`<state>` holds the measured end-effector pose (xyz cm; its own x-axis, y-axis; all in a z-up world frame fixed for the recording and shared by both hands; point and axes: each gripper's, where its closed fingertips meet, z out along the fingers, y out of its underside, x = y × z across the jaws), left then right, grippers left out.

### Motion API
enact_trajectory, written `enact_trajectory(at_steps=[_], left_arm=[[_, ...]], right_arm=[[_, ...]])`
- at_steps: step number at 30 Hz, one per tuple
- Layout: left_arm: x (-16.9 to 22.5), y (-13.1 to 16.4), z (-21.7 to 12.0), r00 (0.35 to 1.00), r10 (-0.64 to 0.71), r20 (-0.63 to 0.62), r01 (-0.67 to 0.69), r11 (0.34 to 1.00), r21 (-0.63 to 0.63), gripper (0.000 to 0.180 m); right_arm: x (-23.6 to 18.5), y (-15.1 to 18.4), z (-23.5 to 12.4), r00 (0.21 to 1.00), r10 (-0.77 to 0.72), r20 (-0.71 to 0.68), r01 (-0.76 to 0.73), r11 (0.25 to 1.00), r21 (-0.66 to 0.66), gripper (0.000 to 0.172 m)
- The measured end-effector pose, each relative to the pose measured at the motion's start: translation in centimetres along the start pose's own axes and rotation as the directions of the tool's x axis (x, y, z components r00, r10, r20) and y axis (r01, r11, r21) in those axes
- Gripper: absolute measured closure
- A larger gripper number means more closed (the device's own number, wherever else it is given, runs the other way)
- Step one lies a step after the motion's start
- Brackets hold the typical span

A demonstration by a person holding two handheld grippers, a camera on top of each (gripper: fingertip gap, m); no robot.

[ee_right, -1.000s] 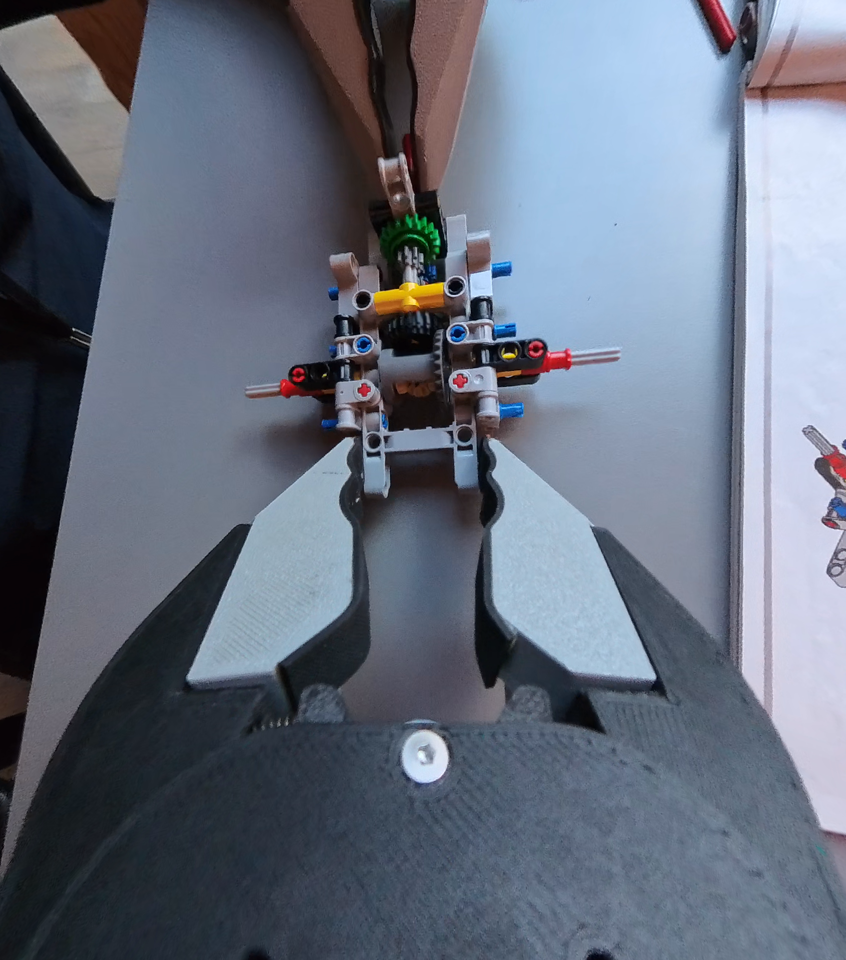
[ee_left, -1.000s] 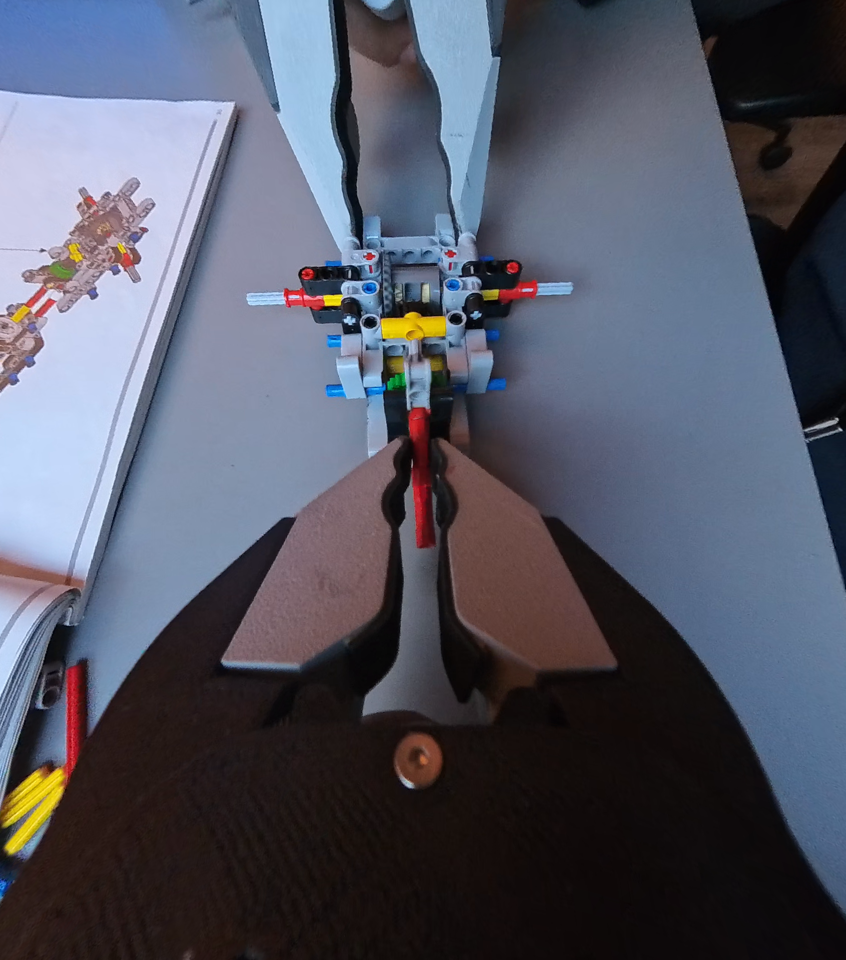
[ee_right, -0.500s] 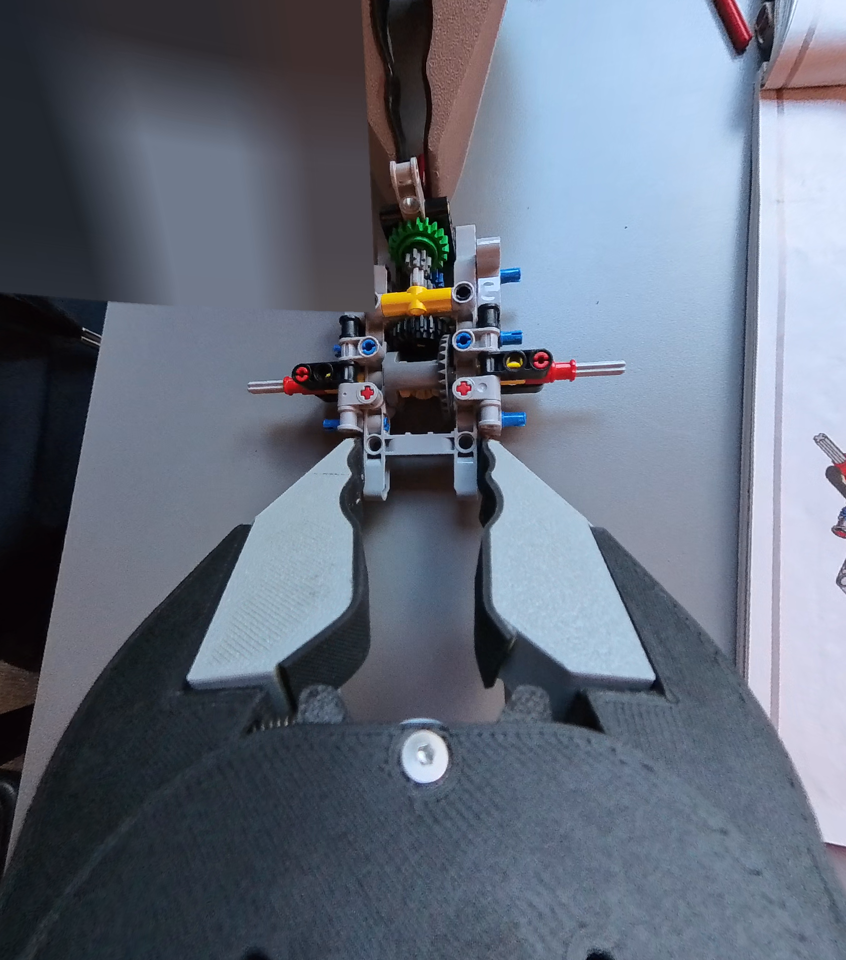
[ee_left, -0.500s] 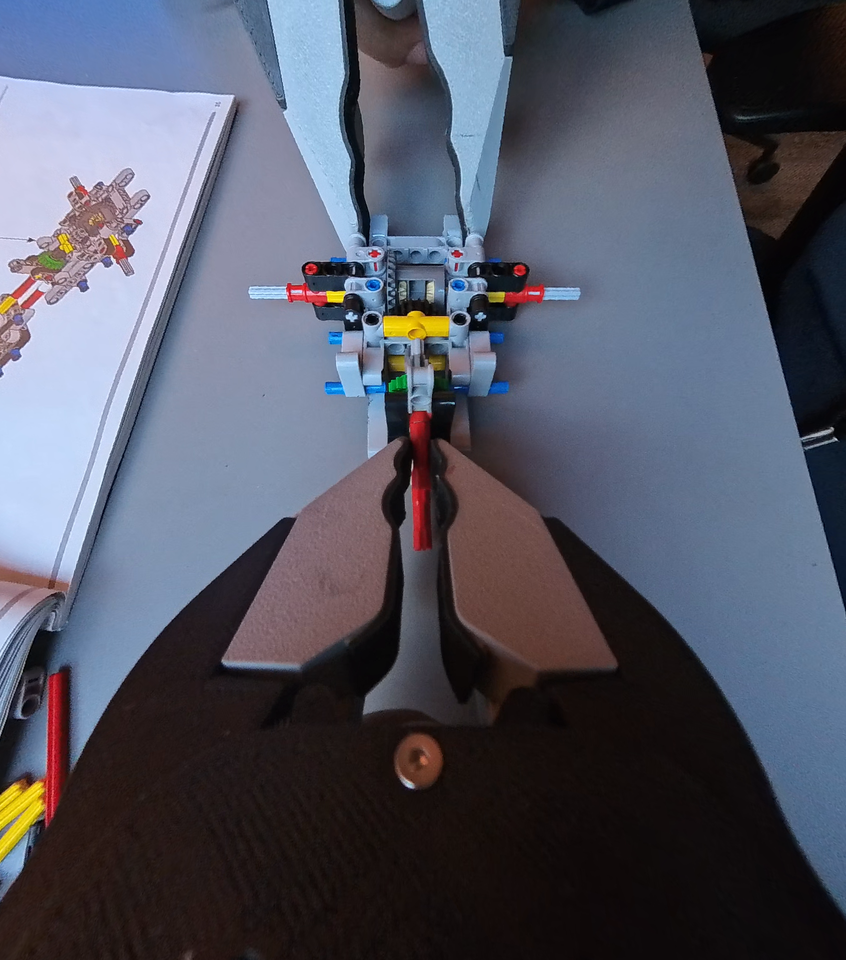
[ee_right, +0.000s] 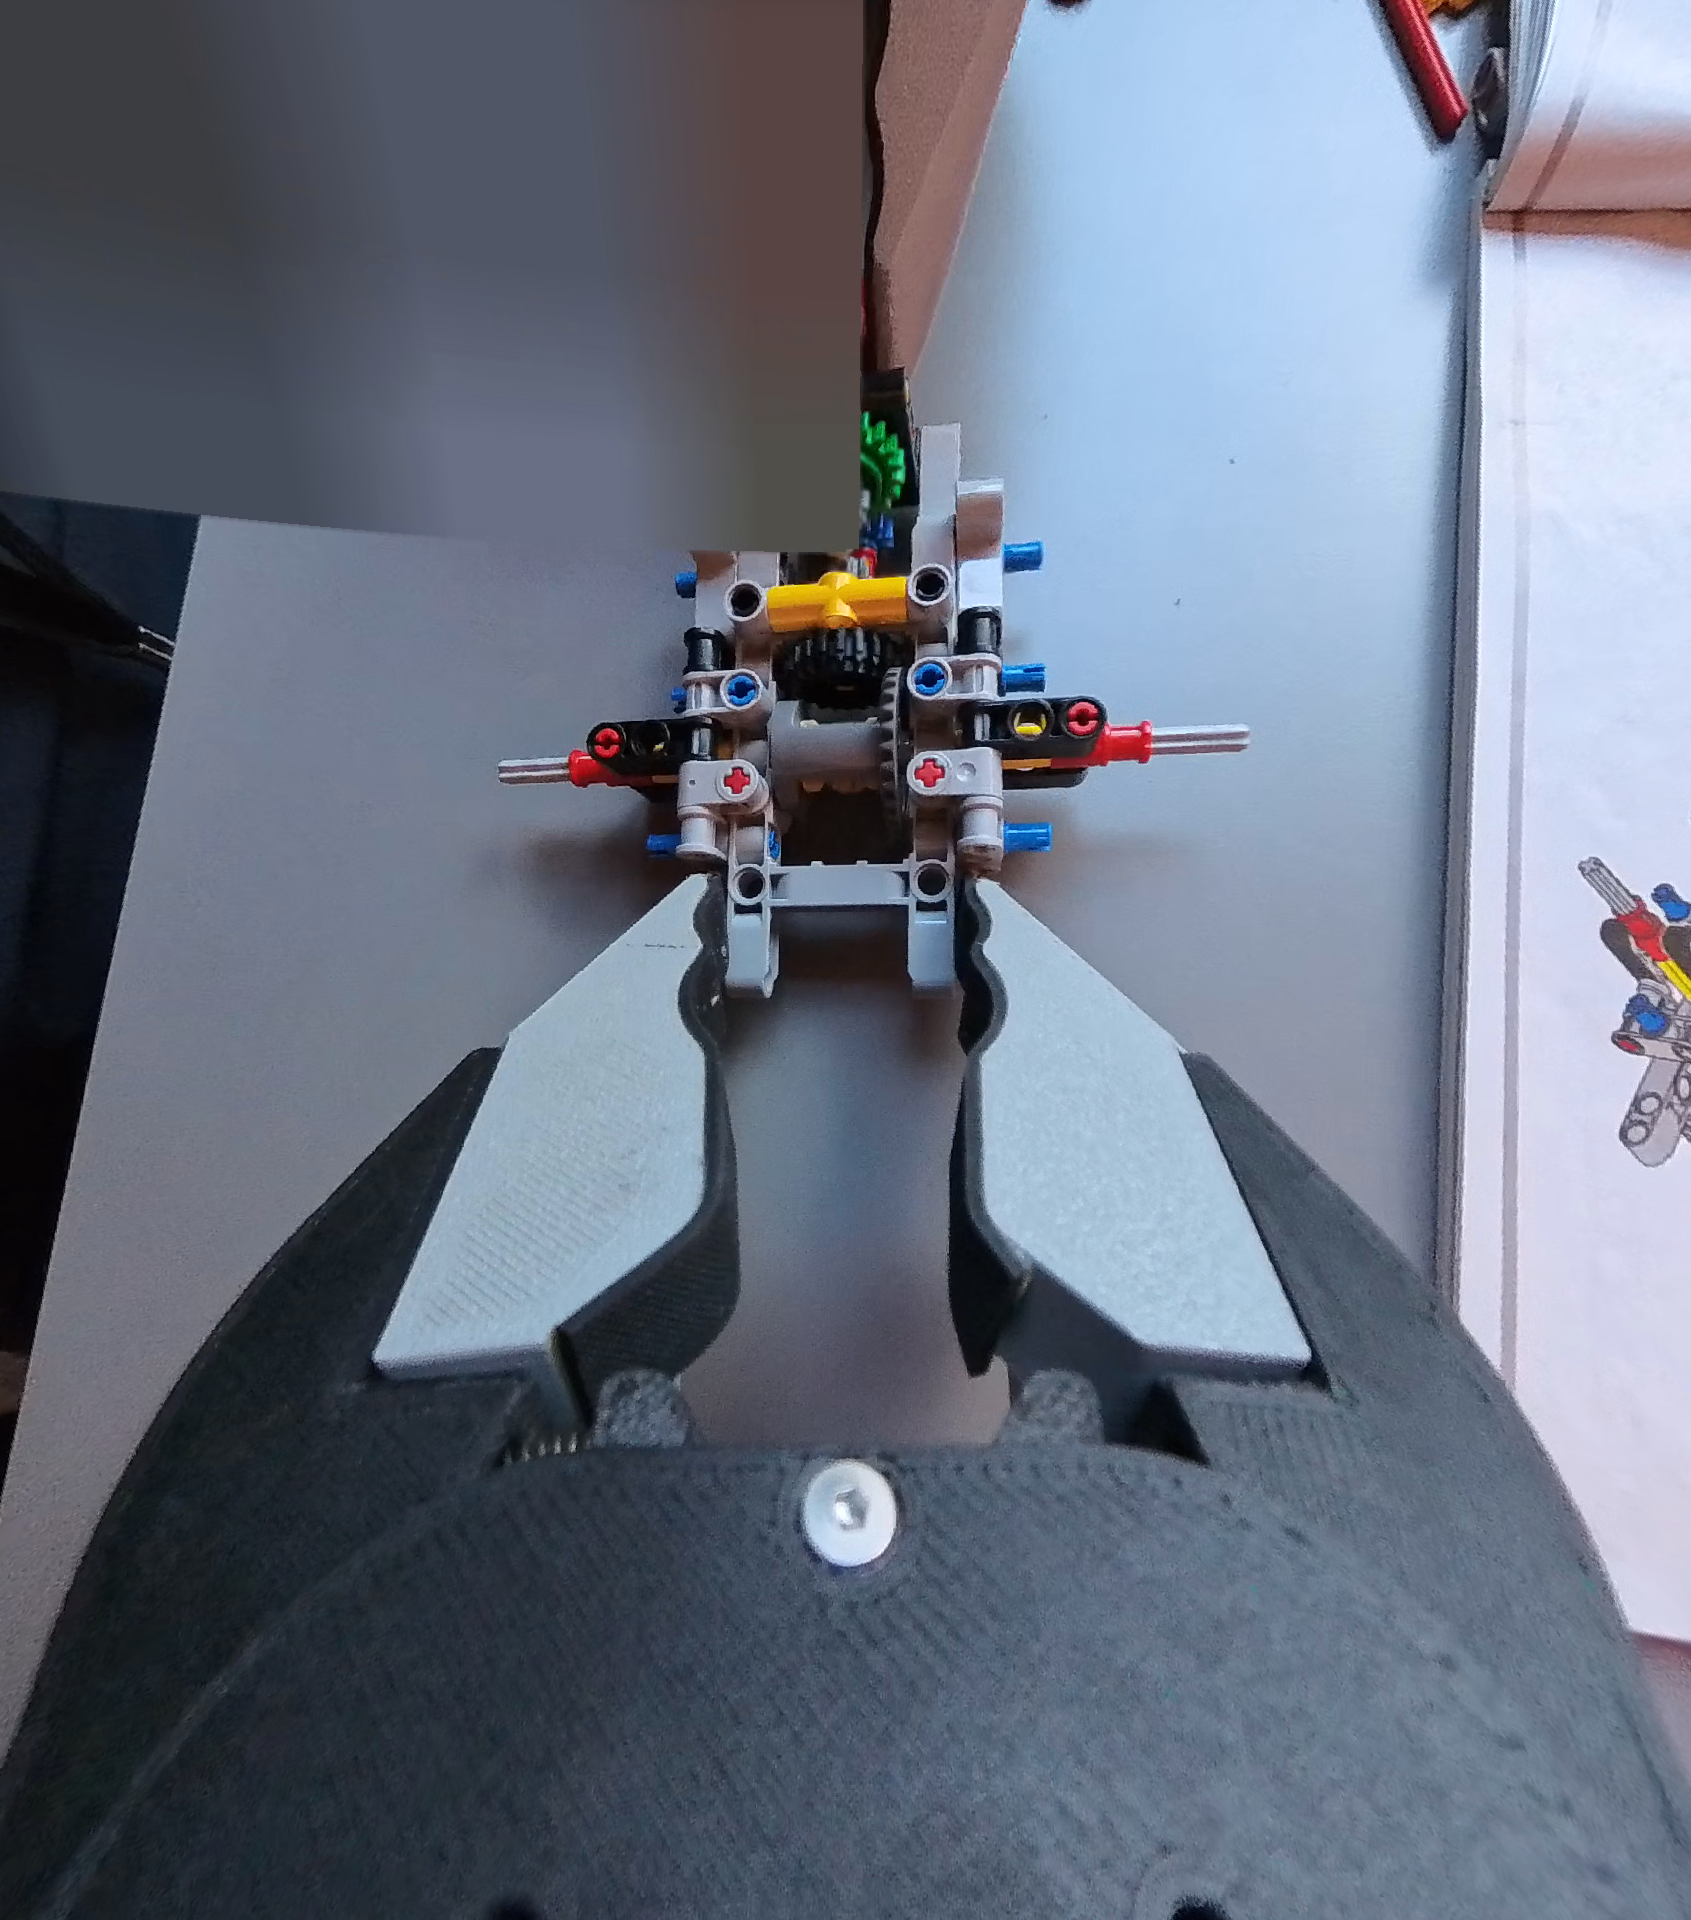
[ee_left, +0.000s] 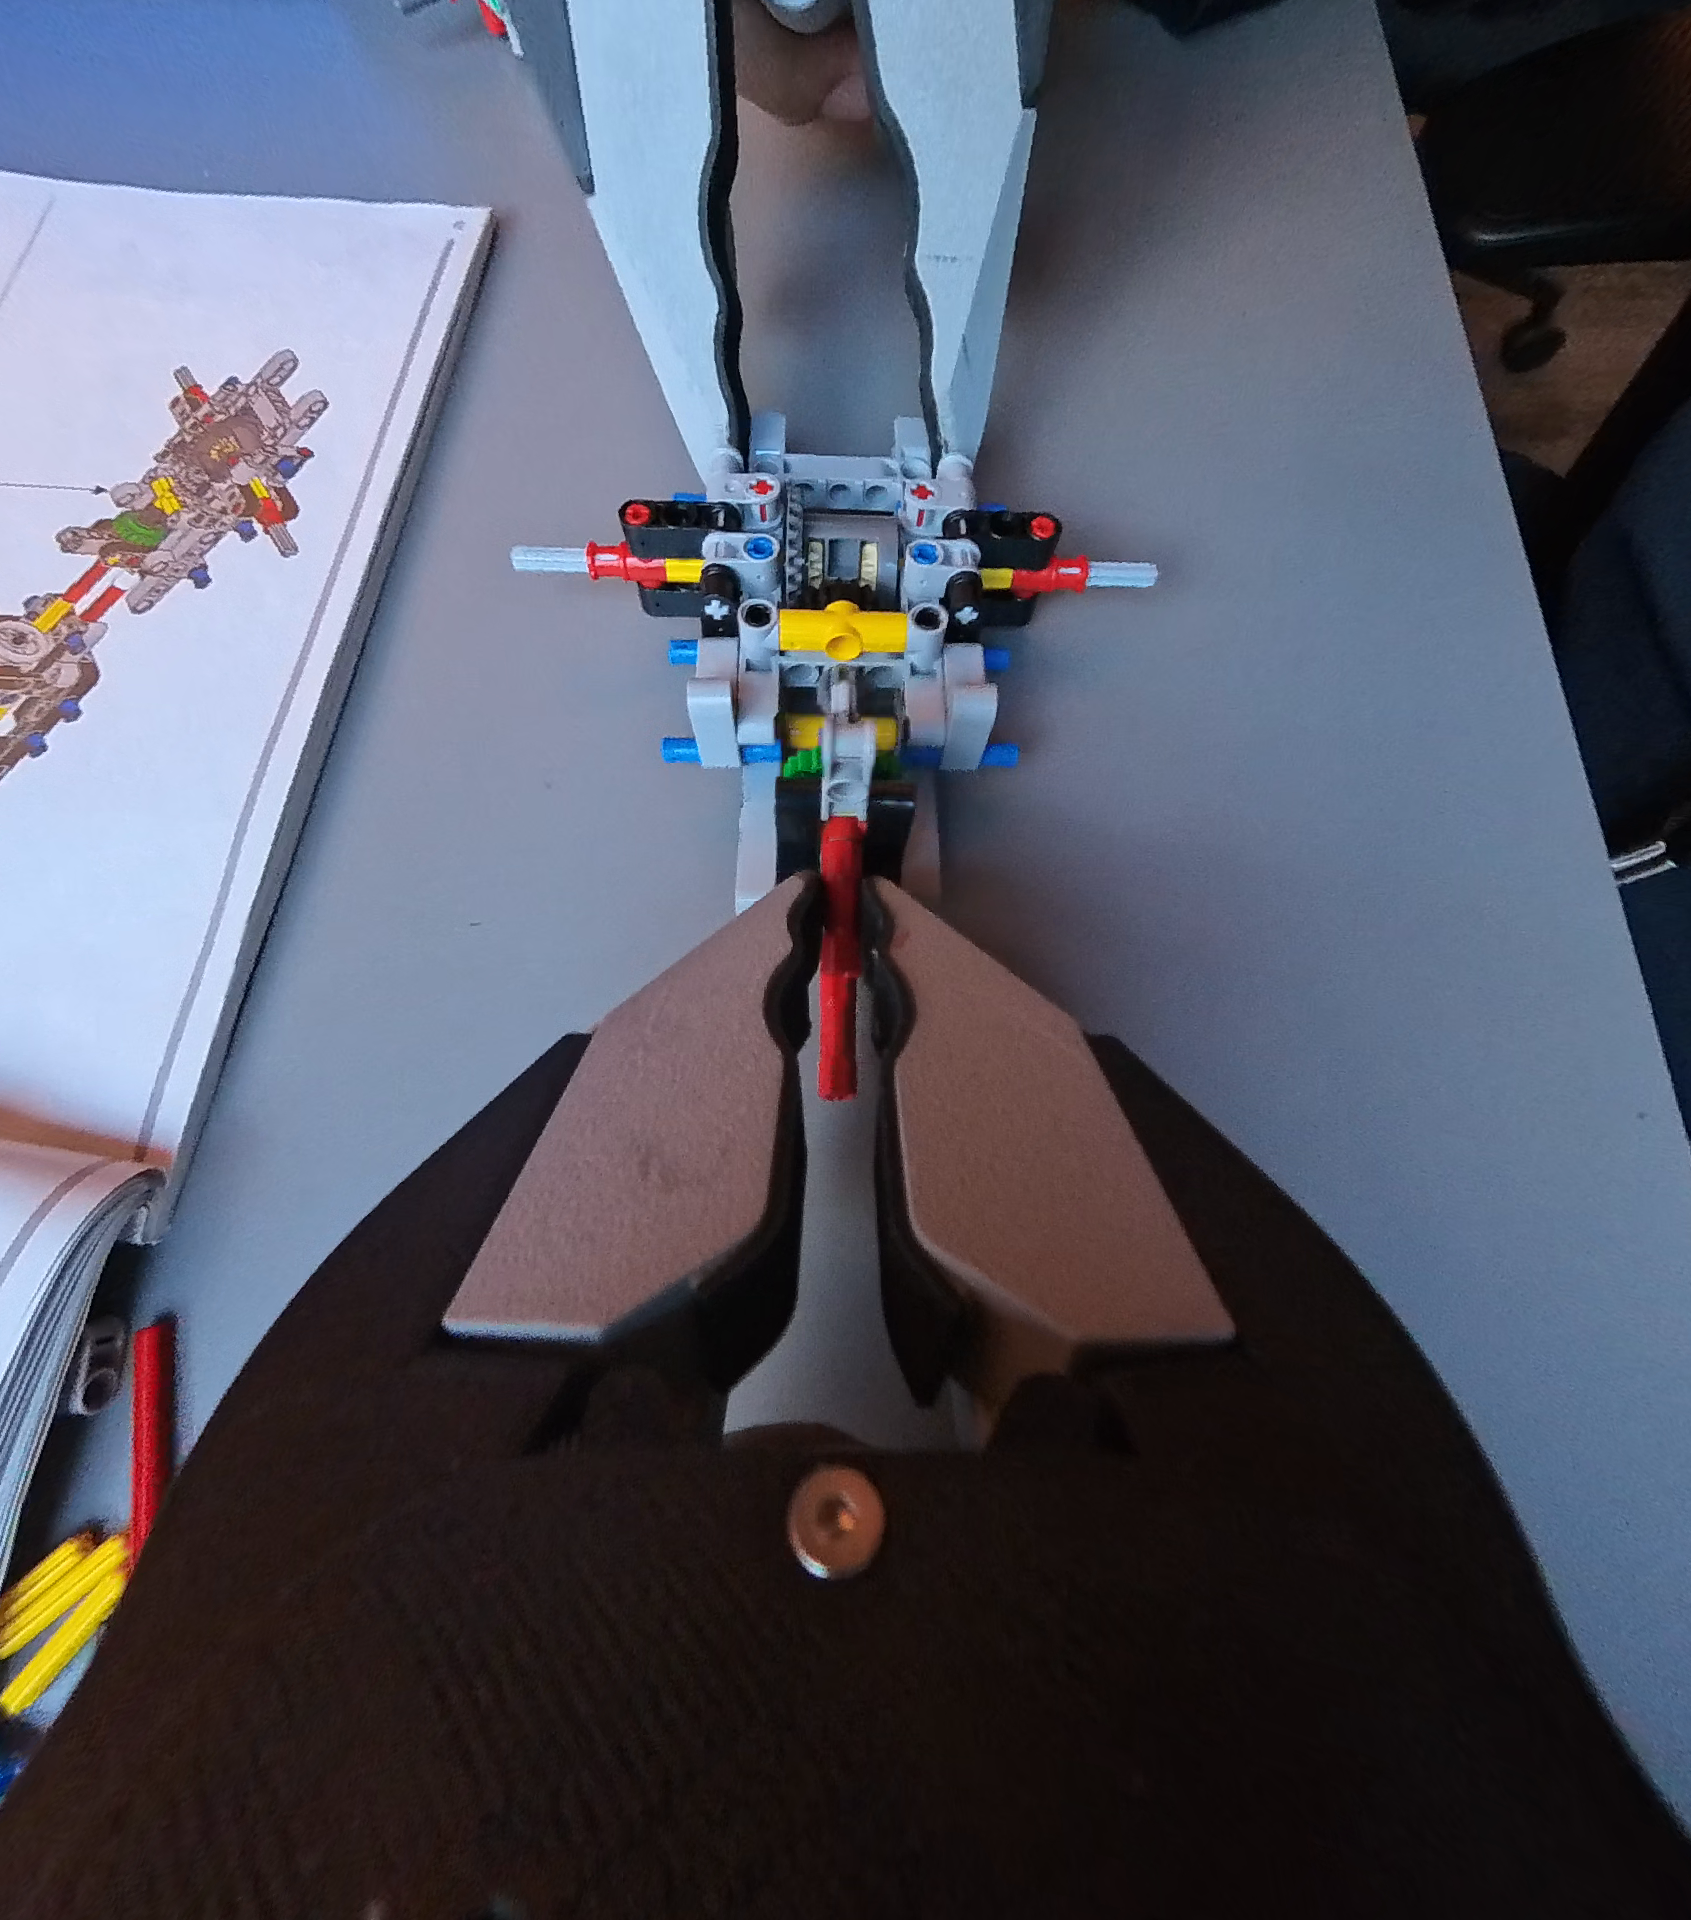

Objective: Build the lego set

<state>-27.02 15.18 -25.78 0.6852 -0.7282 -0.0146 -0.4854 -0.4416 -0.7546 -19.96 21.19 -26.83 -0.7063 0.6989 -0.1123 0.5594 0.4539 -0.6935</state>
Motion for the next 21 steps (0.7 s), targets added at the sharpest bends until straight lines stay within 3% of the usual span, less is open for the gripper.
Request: enact_trajectory(at_steps=[9,12,15,21], left_arm=[[-0.9,0.1,-0.5,0.999,-0.045,0.011,0.045,0.999,0.025,0.174],[-0.8,0.6,0.1,0.991,-0.127,-0.034,0.127,0.992,0.001,0.131],[-1.0,0.8,0.4,0.987,-0.157,-0.032,0.157,0.988,-0.013,0.112],[-1.3,0.6,1.6,0.996,-0.075,0.044,0.078,0.996,-0.054,0.119]], right_arm=[[0.8,0.6,-1.4,0.999,0.022,-0.026,-0.022,1.000,0.011,0.131],[0.9,0.7,-1.9,0.999,0.025,-0.030,-0.024,1.000,0.018,0.131],[1.0,0.8,-2.6,0.999,0.024,-0.036,-0.023,0.999,0.024,0.131],[0.8,1.1,-2.7,0.999,0.030,-0.020,-0.030,0.999,0.013,0.131]])
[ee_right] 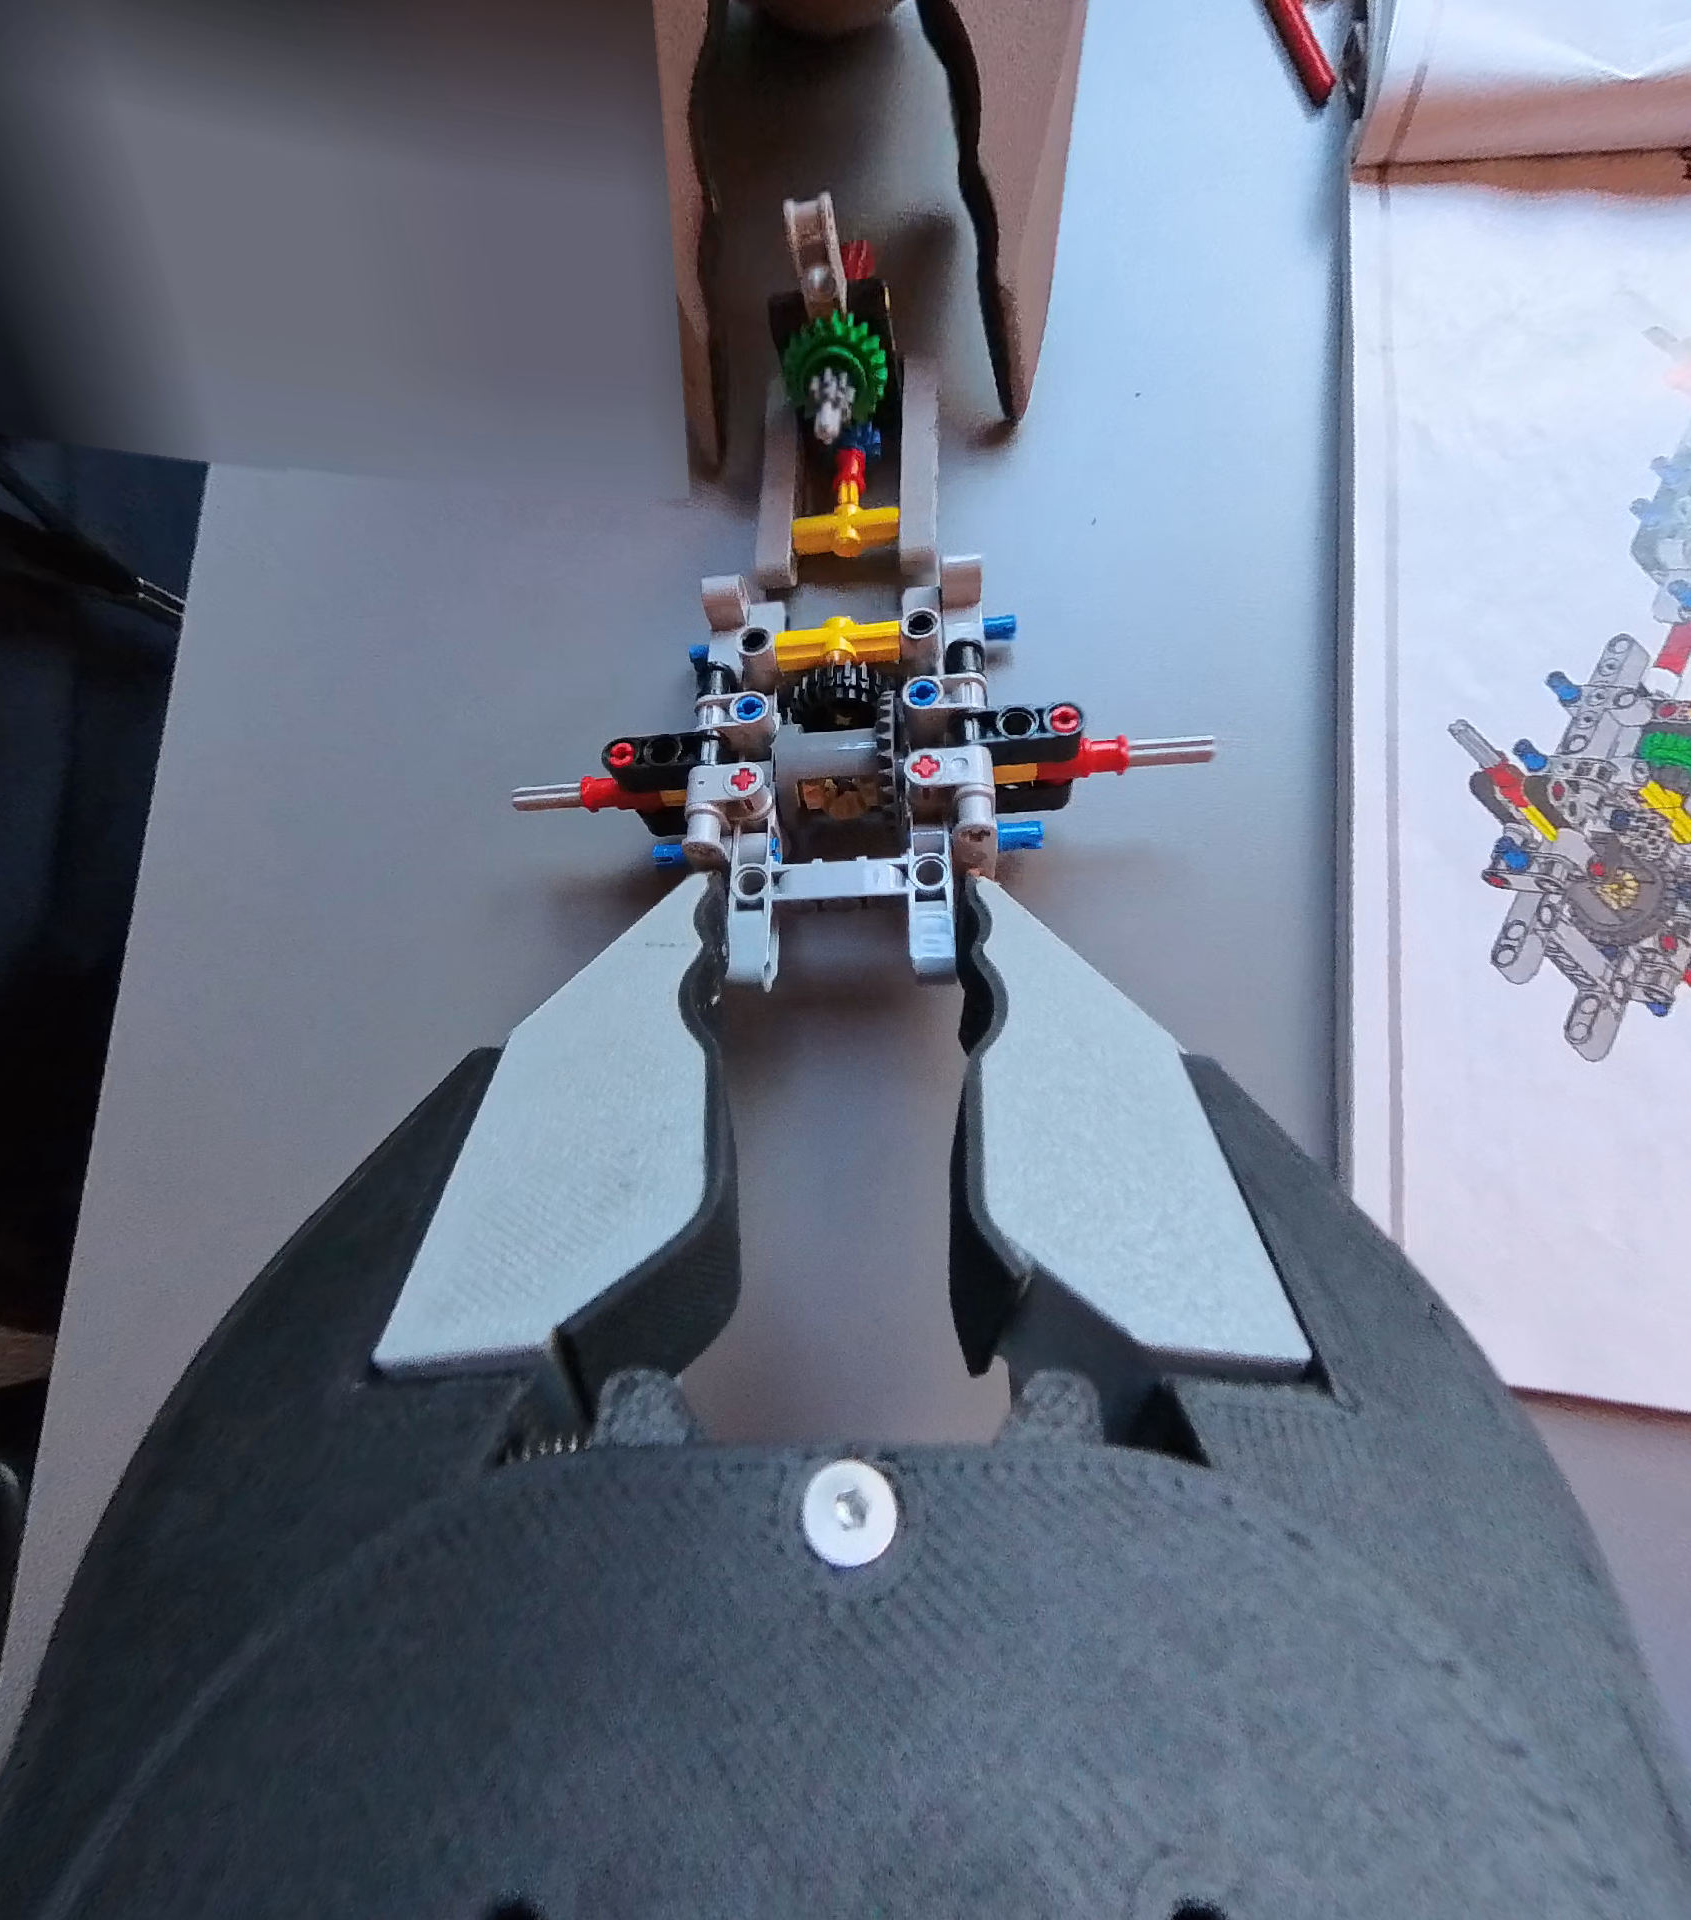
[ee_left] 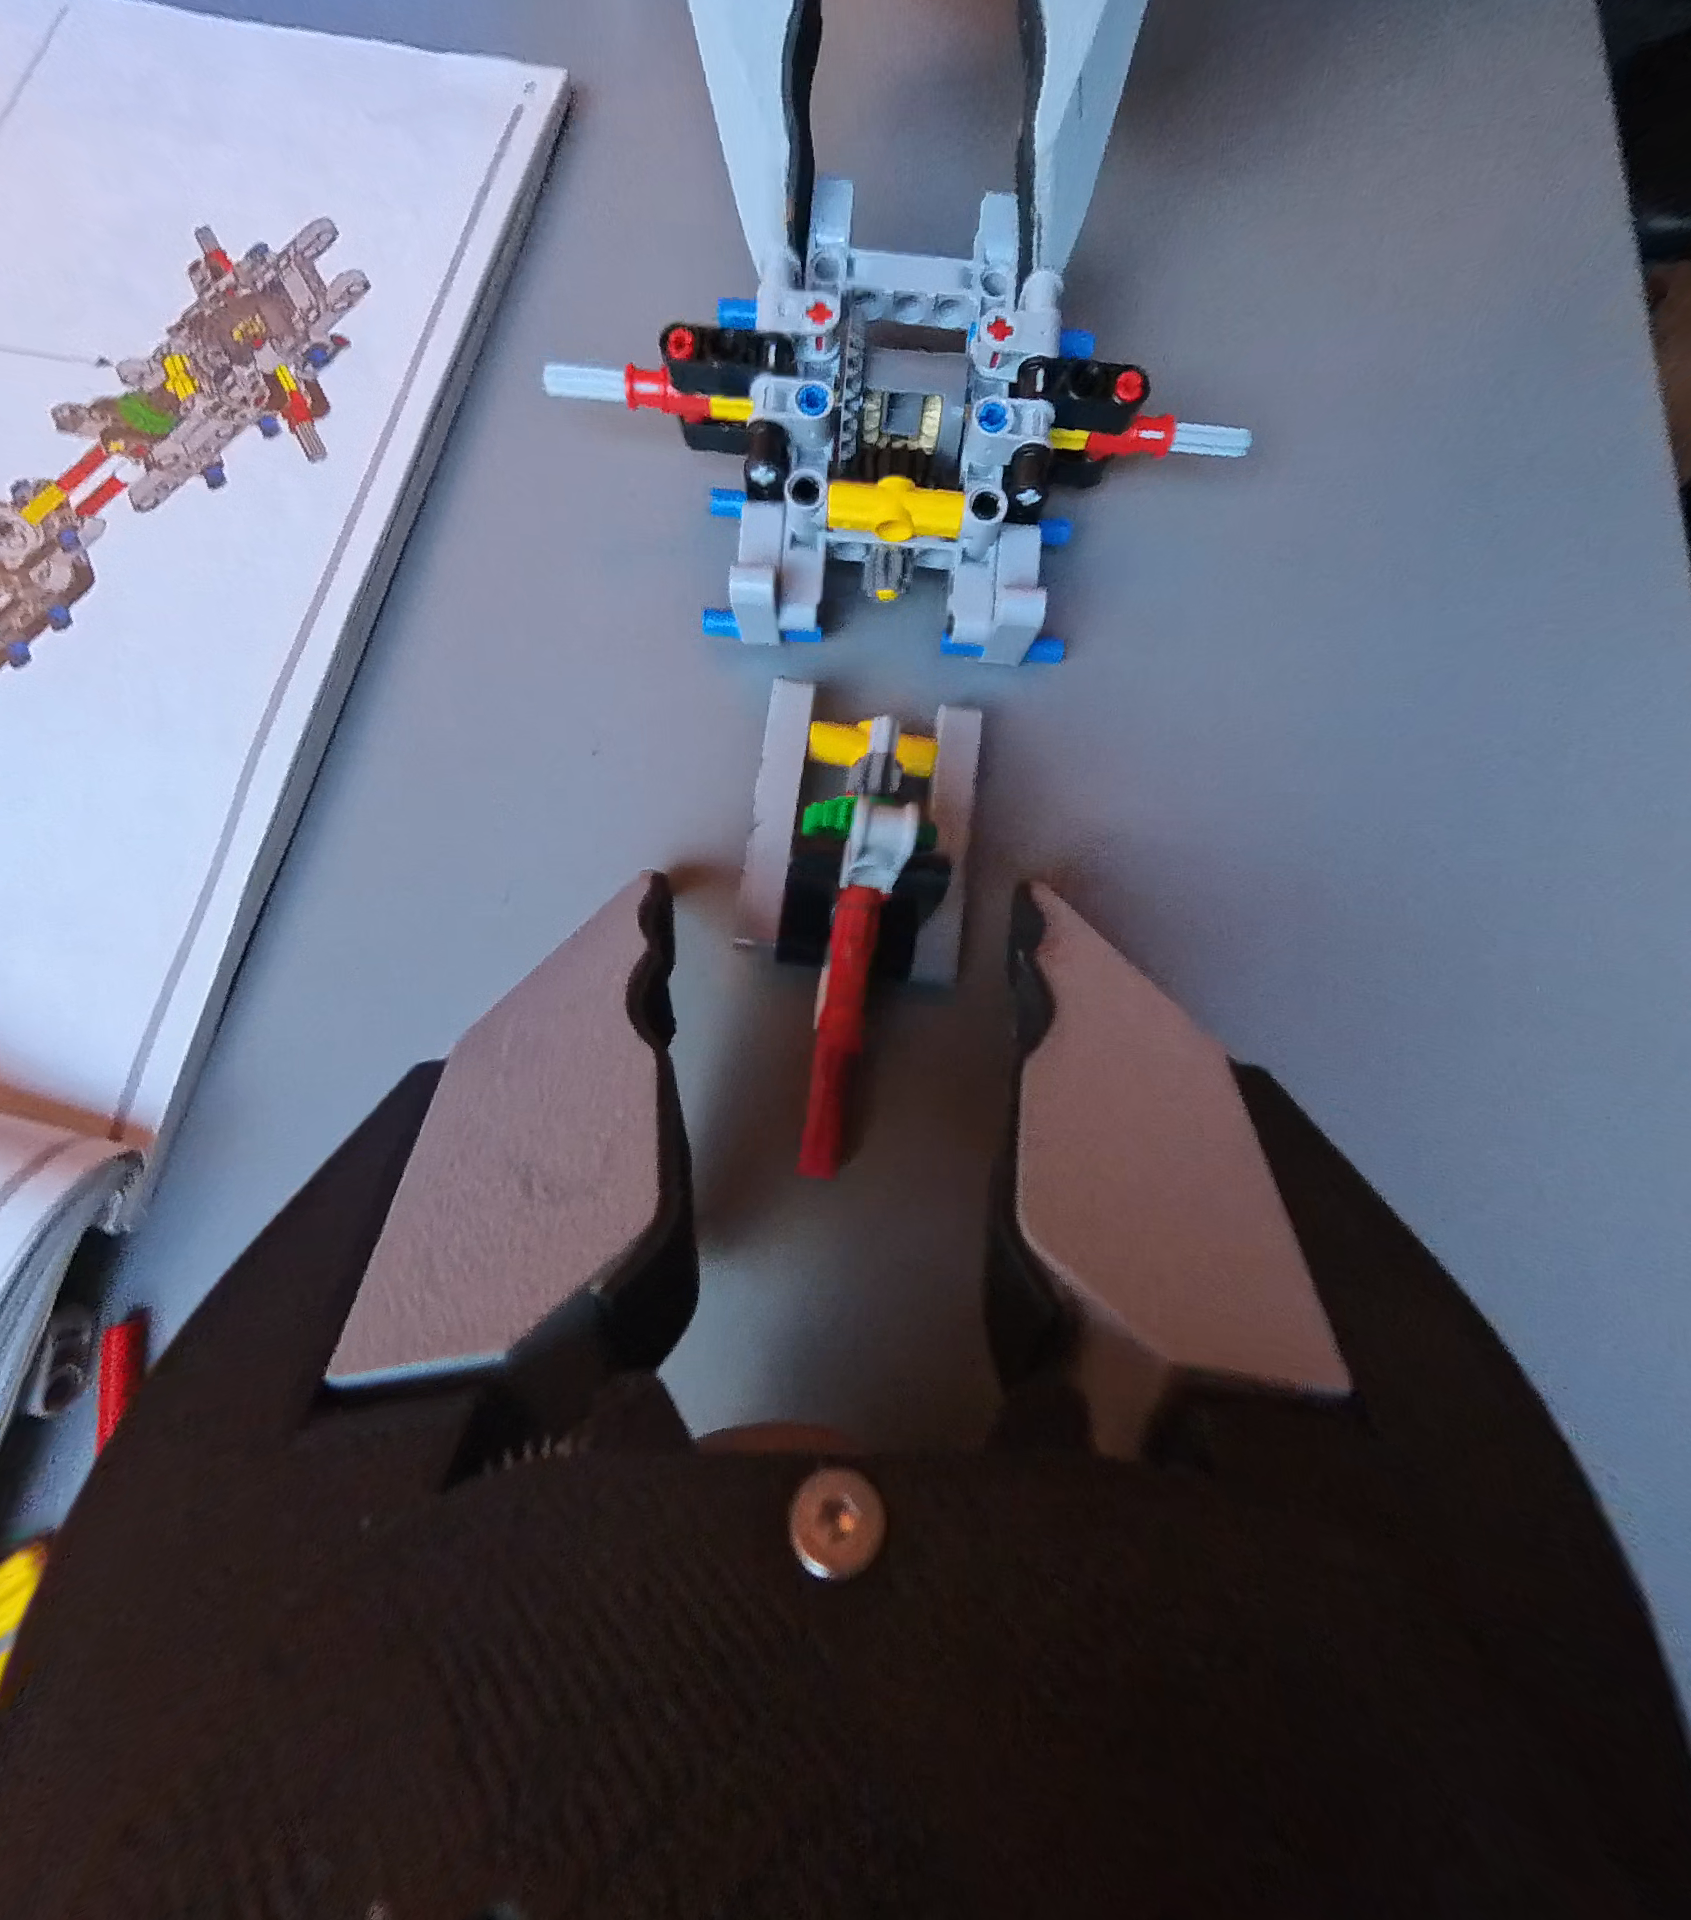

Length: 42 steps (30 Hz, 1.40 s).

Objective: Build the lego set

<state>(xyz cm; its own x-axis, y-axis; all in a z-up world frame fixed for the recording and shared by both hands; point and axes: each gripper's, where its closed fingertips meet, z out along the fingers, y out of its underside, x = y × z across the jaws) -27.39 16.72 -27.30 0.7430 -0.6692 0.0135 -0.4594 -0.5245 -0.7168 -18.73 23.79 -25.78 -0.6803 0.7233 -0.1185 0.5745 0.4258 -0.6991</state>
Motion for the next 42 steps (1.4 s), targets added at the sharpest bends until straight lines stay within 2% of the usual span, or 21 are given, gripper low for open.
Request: enact_trajectory(at_steps=[3,8,13,18,24,31,37,42], left_arm=[[0.7,-0.5,0.4,1.000,0.013,-0.022,-0.013,1.000,0.006,0.140],[0.4,-0.7,0.2,1.000,0.014,-0.002,-0.014,1.000,0.017,0.141],[0.7,-3.4,-1.8,0.992,-0.081,-0.101,0.099,0.977,0.188,0.141],[1.3,-2.6,-0.4,0.995,-0.051,-0.080,0.058,0.994,0.092,0.141],[2.4,-3.2,0.7,0.996,-0.024,-0.084,0.028,0.999,0.043,0.141],[1.6,-2.3,0.4,0.997,-0.050,-0.064,0.048,0.998,-0.027,0.141],[1.1,-1.7,0.1,1.000,-0.021,-0.022,0.019,0.994,-0.107,0.141],[1.2,-1.5,0.2,0.998,-0.047,-0.045,0.042,0.994,-0.102,0.141]], right_arm=[[-0.2,0.2,0.3,1.000,-0.002,0.012,0.002,1.000,-0.013,0.131],[-0.3,0.4,0.6,1.000,0.005,0.024,-0.005,1.000,-0.018,0.131],[-0.3,0.2,0.8,1.000,0.008,0.022,-0.008,1.000,-0.012,0.131],[-0.4,0.1,1.3,1.000,0.001,0.022,-0.001,1.000,-0.022,0.131],[-0.4,-0.4,1.2,1.000,-0.011,0.009,0.011,1.000,-0.009,0.131],[-0.4,-0.5,1.2,1.000,-0.023,-0.005,0.023,1.000,-0.008,0.131],[-0.3,-0.3,1.2,1.000,-0.018,-0.009,0.018,1.000,-0.018,0.130],[0.0,0.4,1.4,0.999,-0.027,-0.025,0.026,0.999,-0.047,0.130]])
